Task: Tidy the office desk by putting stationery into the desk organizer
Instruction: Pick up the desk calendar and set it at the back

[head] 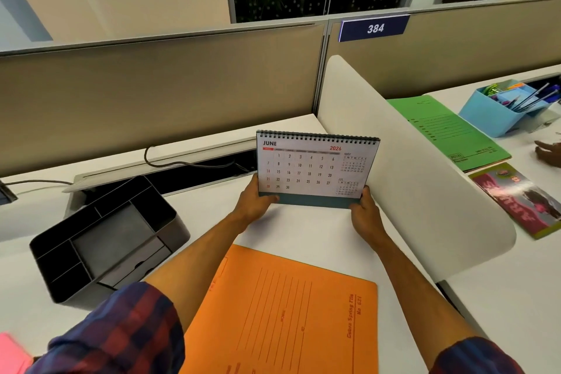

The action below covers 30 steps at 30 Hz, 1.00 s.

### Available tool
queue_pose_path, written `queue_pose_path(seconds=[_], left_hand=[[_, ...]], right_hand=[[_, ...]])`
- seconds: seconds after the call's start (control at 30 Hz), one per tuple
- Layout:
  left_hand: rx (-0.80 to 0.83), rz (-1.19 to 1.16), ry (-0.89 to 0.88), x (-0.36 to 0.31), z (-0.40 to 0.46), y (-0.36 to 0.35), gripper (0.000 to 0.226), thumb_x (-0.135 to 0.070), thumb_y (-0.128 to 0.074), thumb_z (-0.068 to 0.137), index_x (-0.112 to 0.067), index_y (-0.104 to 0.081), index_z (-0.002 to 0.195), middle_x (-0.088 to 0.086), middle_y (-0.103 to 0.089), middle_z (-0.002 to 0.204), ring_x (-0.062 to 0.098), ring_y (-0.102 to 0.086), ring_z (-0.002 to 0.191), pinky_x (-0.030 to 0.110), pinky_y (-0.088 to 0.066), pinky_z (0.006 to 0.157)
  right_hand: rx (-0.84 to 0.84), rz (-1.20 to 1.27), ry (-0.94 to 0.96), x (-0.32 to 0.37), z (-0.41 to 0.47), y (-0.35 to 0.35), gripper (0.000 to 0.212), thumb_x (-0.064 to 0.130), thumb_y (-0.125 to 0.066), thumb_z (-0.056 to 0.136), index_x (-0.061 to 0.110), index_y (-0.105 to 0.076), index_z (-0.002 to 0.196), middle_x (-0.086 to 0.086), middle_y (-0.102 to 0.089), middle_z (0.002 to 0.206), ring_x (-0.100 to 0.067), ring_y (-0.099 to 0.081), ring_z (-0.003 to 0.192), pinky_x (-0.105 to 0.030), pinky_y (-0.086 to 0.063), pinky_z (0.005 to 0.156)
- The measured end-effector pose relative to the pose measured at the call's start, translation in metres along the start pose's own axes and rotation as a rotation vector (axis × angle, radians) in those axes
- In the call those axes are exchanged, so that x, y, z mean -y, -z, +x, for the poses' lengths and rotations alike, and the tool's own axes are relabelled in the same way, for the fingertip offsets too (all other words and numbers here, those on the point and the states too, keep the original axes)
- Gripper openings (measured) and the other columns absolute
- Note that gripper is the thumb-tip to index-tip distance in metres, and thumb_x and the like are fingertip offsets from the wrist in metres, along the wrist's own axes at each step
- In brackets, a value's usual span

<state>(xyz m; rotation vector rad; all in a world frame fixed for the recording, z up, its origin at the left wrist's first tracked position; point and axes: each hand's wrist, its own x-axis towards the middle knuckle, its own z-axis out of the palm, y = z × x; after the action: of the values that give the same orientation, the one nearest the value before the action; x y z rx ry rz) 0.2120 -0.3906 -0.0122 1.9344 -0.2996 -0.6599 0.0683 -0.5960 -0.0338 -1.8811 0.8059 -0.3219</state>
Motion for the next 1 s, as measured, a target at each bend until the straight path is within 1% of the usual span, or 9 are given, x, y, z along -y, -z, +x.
queue_pose_path(seconds=[0.13,0.23,0.4,0.5,0.6,0.7,0.83,0.93,1.0], left_hand=[[-0.003,-0.020,-0.003,-0.003,0.006,0.000,0.068,0.004,-0.061,0.088,-0.024,-0.031,0.142,0.005,-0.047,0.138,0.027,-0.044,0.129,0.052,-0.042,0.104],[0.000,-0.032,-0.007,-0.006,0.010,0.002,0.065,0.004,-0.059,0.089,-0.023,-0.032,0.142,0.006,-0.047,0.139,0.027,-0.044,0.129,0.051,-0.041,0.104],[0.001,-0.052,-0.009,-0.007,0.015,0.005,0.056,0.003,-0.054,0.093,-0.019,-0.035,0.141,0.008,-0.048,0.140,0.027,-0.044,0.131,0.046,-0.041,0.106],[-0.010,-0.068,-0.007,-0.007,0.016,0.006,0.053,0.002,-0.054,0.094,-0.017,-0.038,0.140,0.008,-0.049,0.140,0.028,-0.045,0.130,0.044,-0.041,0.105],[-0.052,-0.079,-0.011,-0.006,0.013,0.007,0.052,0.001,-0.057,0.093,-0.016,-0.040,0.139,0.009,-0.052,0.137,0.028,-0.047,0.128,0.046,-0.042,0.105],[-0.094,-0.079,-0.019,-0.005,0.009,0.010,0.054,0.001,-0.061,0.091,-0.016,-0.041,0.138,0.009,-0.054,0.134,0.028,-0.048,0.127,0.048,-0.041,0.105],[-0.111,-0.066,-0.043,-0.006,0.006,0.013,0.056,-0.004,-0.063,0.091,-0.016,-0.040,0.140,0.008,-0.053,0.137,0.027,-0.047,0.129,0.047,-0.040,0.106],[-0.125,-0.043,-0.058,-0.005,0.003,0.015,0.055,-0.006,-0.063,0.091,-0.018,-0.040,0.140,0.007,-0.052,0.139,0.028,-0.045,0.132,0.049,-0.039,0.107],[-0.141,-0.019,-0.061,-0.004,0.000,0.015,0.055,-0.008,-0.064,0.091,-0.017,-0.040,0.140,0.007,-0.050,0.141,0.028,-0.044,0.133,0.050,-0.038,0.108]], right_hand=[[0.005,0.011,-0.006,0.001,0.007,-0.001,0.051,-0.001,-0.039,0.099,0.017,-0.028,0.146,-0.007,-0.046,0.141,-0.020,-0.047,0.121,-0.039,-0.044,0.102],[0.003,0.025,-0.009,0.004,0.012,-0.001,0.050,-0.001,-0.039,0.099,0.017,-0.030,0.146,-0.006,-0.048,0.138,-0.016,-0.046,0.114,-0.037,-0.044,0.101],[0.000,0.025,-0.027,0.008,0.016,-0.001,0.043,0.002,-0.039,0.100,0.017,-0.038,0.141,-0.007,-0.050,0.138,-0.025,-0.049,0.123,-0.031,-0.044,0.096],[-0.011,0.016,-0.034,0.010,0.015,0.000,0.036,0.006,-0.038,0.102,0.015,-0.041,0.136,-0.008,-0.051,0.137,-0.023,-0.049,0.121,-0.027,-0.042,0.092],[-0.040,0.018,-0.024,0.012,0.012,0.001,0.031,0.006,-0.039,0.101,0.013,-0.043,0.131,-0.009,-0.053,0.136,-0.020,-0.051,0.115,-0.025,-0.043,0.088],[-0.073,0.062,-0.029,0.015,0.009,0.002,0.034,0.007,-0.044,0.100,0.014,-0.040,0.133,-0.009,-0.053,0.135,-0.019,-0.052,0.112,-0.025,-0.044,0.086],[-0.101,0.094,-0.042,0.015,0.003,0.002,0.041,0.014,-0.048,0.100,0.018,-0.034,0.138,-0.007,-0.049,0.140,-0.027,-0.050,0.125,-0.028,-0.044,0.090],[-0.124,0.079,-0.078,0.011,-0.001,0.001,0.052,0.018,-0.054,0.098,0.019,-0.028,0.143,-0.009,-0.042,0.147,-0.031,-0.045,0.131,-0.040,-0.043,0.102],[-0.122,0.064,-0.097,0.008,-0.005,0.000,0.057,0.018,-0.058,0.096,0.019,-0.027,0.144,-0.010,-0.040,0.149,-0.032,-0.043,0.132,-0.045,-0.040,0.106]])
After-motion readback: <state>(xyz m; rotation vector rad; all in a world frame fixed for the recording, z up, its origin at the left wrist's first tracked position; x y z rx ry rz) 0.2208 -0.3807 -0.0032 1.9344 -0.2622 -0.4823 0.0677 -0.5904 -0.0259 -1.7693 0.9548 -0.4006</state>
